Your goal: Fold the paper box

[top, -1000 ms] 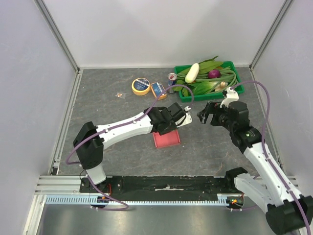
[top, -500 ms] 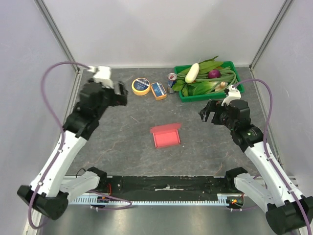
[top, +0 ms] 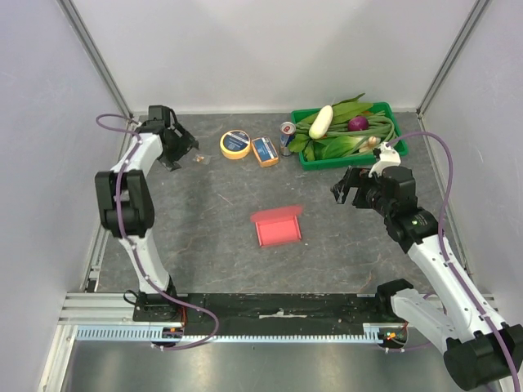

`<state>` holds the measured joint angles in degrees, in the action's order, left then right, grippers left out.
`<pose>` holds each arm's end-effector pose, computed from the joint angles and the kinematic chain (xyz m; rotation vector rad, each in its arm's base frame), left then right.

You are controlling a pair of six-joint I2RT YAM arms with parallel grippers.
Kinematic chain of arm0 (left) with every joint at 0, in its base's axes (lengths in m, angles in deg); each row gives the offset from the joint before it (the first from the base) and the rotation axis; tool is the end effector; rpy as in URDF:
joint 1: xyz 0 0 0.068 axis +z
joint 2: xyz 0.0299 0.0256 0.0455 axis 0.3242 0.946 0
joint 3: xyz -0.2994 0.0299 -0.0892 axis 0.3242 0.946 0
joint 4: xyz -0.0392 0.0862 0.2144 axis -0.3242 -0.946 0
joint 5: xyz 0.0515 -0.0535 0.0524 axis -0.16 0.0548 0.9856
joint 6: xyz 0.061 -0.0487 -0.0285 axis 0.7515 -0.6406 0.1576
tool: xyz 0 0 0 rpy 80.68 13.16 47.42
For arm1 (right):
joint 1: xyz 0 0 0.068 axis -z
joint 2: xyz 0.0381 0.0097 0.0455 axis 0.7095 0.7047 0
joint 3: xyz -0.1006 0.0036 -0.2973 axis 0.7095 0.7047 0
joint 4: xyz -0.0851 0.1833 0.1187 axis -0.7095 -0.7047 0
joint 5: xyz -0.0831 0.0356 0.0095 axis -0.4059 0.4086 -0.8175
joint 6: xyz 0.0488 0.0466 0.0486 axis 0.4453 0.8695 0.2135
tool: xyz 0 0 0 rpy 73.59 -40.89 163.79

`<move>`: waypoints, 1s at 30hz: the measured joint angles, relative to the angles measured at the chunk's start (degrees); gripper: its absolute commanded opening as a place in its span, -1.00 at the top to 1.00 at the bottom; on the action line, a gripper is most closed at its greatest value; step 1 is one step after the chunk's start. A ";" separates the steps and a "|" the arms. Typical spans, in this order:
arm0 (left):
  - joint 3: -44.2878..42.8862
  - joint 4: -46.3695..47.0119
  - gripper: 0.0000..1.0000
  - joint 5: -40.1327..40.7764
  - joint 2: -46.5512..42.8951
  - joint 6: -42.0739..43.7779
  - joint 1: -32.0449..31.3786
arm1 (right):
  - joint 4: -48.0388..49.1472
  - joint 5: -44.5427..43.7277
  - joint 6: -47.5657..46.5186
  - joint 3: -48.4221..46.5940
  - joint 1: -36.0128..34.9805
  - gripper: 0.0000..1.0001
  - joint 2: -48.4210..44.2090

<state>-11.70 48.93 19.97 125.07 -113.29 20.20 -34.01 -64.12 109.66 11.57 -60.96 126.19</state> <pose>0.4224 0.0079 0.2595 -0.8949 2.3900 -0.2970 0.1665 0.0524 0.3219 0.1862 2.0772 0.5519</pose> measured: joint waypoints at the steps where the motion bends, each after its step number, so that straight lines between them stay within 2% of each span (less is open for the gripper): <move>1: -3.63 -1.77 -0.75 -0.46 3.76 -1.86 0.46 | 0.00 0.09 0.00 0.09 0.00 -0.96 0.00; 4: -11.72 -3.41 -0.75 0.20 11.67 -6.73 1.18 | 0.07 0.11 -0.02 0.24 -0.02 -0.96 -0.02; 13: -31.06 -14.93 -0.80 9.88 24.65 -16.68 -1.99 | 0.31 0.00 -0.04 0.33 -0.02 -0.96 1.03; 22: -36.48 -24.70 -0.75 17.05 31.04 -22.75 -6.84 | 1.22 0.09 -0.02 1.11 -0.02 -0.96 1.66; 23: -38.07 -25.83 -0.66 17.62 31.71 -23.17 -7.06 | 1.27 0.11 0.00 1.14 -0.02 -0.96 1.66; 25: -40.26 -26.60 -0.64 19.30 32.85 -23.65 -7.23 | 1.33 0.11 0.00 1.16 -0.02 -0.96 1.64; 27: -40.54 -27.12 -0.51 20.26 33.14 -23.87 -7.26 | 1.46 0.11 0.00 1.27 -0.02 -0.96 1.64; 30: -40.87 -28.55 -0.41 22.80 33.73 -24.28 -7.26 | 1.49 0.11 0.00 1.40 -0.02 -0.96 1.64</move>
<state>-52.58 20.39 42.76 158.80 -137.57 12.94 -32.53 -64.01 109.66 12.97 -60.98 127.83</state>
